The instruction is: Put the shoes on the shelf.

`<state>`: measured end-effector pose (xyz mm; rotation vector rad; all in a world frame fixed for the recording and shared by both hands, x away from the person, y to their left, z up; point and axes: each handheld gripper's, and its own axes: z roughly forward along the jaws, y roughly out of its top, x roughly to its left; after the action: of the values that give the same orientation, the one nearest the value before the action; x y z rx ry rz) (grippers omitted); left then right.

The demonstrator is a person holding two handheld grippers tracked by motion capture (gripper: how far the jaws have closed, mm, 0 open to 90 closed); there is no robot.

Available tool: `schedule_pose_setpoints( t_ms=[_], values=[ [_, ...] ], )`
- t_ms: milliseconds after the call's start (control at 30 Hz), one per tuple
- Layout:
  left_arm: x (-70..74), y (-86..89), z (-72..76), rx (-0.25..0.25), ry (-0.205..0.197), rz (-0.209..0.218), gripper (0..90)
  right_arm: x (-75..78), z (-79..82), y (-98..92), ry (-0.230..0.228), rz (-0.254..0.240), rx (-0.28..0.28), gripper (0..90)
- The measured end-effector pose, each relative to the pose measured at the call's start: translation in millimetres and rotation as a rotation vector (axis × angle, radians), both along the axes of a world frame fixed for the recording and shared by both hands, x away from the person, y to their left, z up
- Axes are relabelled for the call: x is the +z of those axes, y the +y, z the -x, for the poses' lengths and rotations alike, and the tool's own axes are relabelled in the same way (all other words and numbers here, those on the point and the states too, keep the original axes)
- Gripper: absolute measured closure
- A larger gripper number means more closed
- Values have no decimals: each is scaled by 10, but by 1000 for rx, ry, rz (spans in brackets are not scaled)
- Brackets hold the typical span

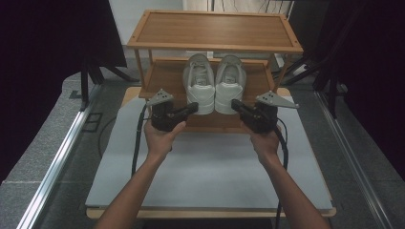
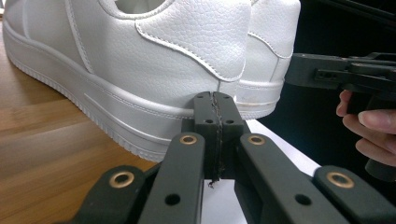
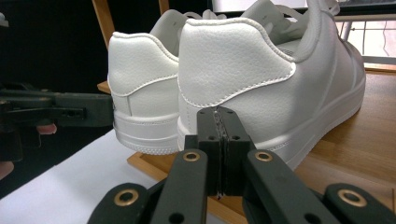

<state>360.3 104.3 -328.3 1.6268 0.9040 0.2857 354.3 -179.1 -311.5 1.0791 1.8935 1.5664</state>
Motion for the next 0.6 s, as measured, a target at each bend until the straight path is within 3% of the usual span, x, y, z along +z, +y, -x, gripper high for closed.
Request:
schedule_pose_setpoints(
  t_ms=[333, 600],
  values=[
    [19, -45, -76, 1, 2, -10, 900, -17, -88, -34, 11, -31, -29, 882],
    [48, 16, -131, 6, 21, 34, 900, -20, -136, -24, 17, -39, -32, 882]
  ],
)
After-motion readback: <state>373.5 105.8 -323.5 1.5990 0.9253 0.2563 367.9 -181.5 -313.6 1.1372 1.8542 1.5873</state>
